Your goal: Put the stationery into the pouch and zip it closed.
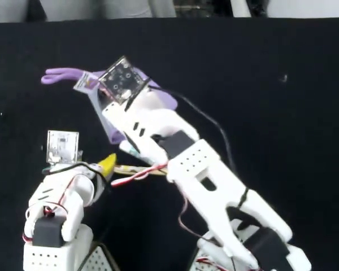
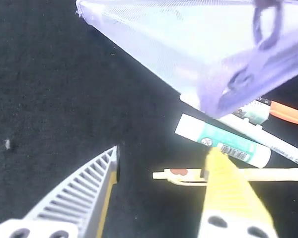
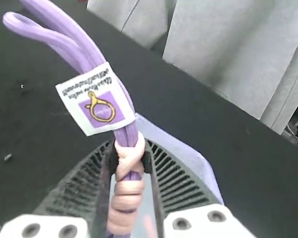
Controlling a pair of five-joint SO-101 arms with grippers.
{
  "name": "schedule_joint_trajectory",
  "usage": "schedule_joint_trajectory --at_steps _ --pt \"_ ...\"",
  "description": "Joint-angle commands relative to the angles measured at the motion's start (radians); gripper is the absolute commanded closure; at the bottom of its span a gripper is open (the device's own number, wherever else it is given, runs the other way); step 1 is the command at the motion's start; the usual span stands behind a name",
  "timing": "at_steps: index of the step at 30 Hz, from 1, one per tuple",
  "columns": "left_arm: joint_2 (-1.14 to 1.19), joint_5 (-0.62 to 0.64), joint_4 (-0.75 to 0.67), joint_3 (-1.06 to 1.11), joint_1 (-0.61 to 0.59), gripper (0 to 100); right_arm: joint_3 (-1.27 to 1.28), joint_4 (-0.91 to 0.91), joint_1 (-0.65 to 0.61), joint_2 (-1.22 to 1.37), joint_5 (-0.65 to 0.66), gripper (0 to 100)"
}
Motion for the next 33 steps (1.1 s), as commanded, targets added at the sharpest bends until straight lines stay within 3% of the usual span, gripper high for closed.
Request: schedule_joint_trajectory --at_steps 1,11,19,27,33 --pt "0.0 0.012 0.0 -0.065 0.013 70 -0.021 -0.046 -0.015 0.018 0.006 98.8" --pt "0.0 0.012 -0.012 -0.114 0.002 70 -0.016 -0.048 -0.011 0.042 0.008 98.8" --pt "0.0 0.006 -0.199 -0.002 -0.001 70 -0.015 -0.041 -0.011 0.041 0.008 98.8" --pt "0.0 0.005 -0.408 0.148 -0.113 70 -0.013 -0.04 -0.011 0.039 0.008 98.8" --pt "0.0 0.005 -0.491 0.2 -0.105 70 -0.013 -0.038 -0.011 0.041 0.008 98.8"
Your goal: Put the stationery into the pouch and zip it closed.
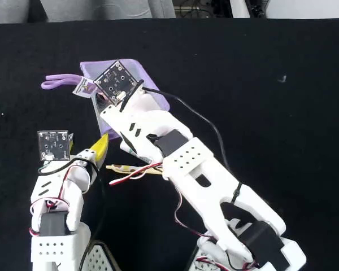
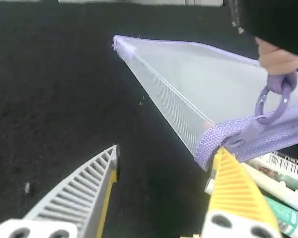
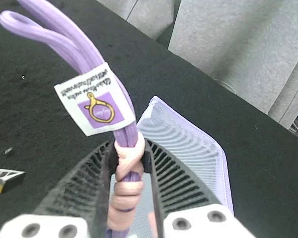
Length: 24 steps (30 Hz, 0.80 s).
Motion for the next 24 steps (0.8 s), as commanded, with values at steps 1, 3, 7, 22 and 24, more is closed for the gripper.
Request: schedule_joint_trajectory --at_steps 1,3,7,22,24 --pt "-0.008 0.003 -0.068 -0.002 0.008 70 -0.013 -0.018 -0.003 -0.008 0.008 98.8" --pt "-0.008 0.003 -0.081 -0.002 0.028 70 -0.012 -0.018 -0.003 -0.007 0.008 98.8" --pt "-0.008 0.003 -0.112 -0.001 0.07 70 -0.005 -0.018 -0.005 -0.01 0.008 98.8" --pt "-0.006 -0.075 -0.212 0.054 0.074 72 0.007 -0.018 -0.005 -0.013 0.008 98.8" --pt "-0.006 -0.075 -0.212 0.054 0.068 75 0.004 -0.018 -0.003 -0.013 0.008 98.8"
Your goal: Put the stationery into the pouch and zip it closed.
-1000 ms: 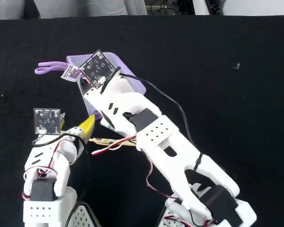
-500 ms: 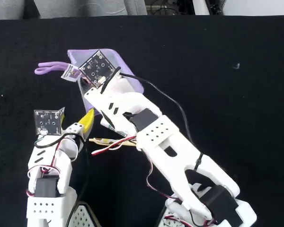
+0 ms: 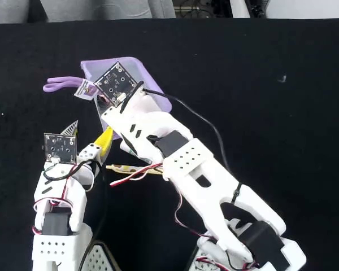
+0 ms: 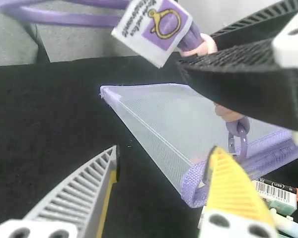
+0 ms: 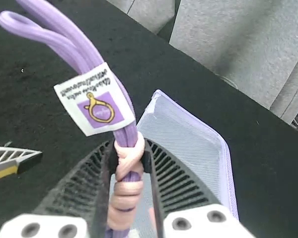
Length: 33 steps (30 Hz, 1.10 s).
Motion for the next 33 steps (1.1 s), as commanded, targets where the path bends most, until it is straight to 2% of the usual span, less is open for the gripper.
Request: schedule_joint_trajectory --at_steps 1,4,9,16,24,29,33 --pt "-0.006 -0.015 -0.017 0.024 0.002 76 -0.013 -0.018 -0.003 -0.013 0.006 98.8" --pt "-0.006 -0.032 0.051 0.018 0.016 76 -0.021 -0.026 -0.003 -0.015 0.006 98.8" --pt "-0.008 -0.101 0.072 0.021 0.054 76 -0.044 -0.02 -0.005 -0.015 0.006 98.8" --pt "-0.008 -0.041 0.075 -0.008 0.048 76 -0.044 -0.02 -0.003 -0.015 0.006 98.8" --pt "-0.008 -0.046 0.152 -0.028 0.062 76 -0.044 -0.02 -0.003 -0.015 0.006 98.8" --pt "-0.008 -0.041 0.16 -0.019 0.062 67 -0.044 -0.02 -0.003 -0.015 0.002 98.8" --pt "-0.008 -0.005 0.146 -0.013 0.062 67 -0.044 -0.02 -0.003 -0.015 0.0 98.8"
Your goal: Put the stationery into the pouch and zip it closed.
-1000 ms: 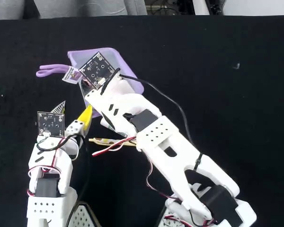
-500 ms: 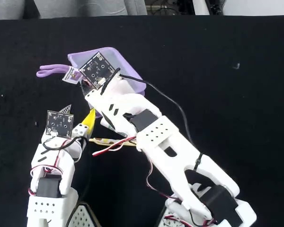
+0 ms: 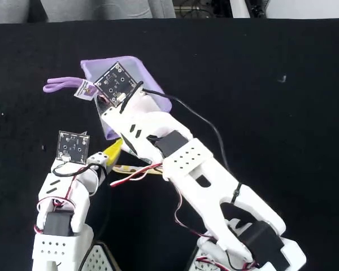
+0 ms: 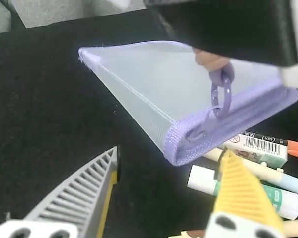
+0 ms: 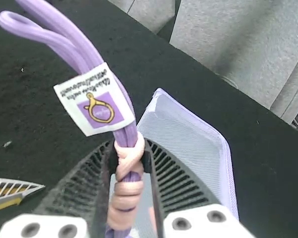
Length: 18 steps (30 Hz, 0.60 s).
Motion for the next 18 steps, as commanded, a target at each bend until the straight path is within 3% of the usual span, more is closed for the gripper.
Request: schedule_joint_trajectory --at_steps 1,18 --pt "-0.008 0.048 -0.02 -0.01 0.015 67 -0.044 -0.02 -0.003 -0.015 -0.002 98.8" --pt "-0.006 0.061 -0.114 0.028 -0.076 67 -0.042 0.029 -0.009 -0.036 -0.002 98.8"
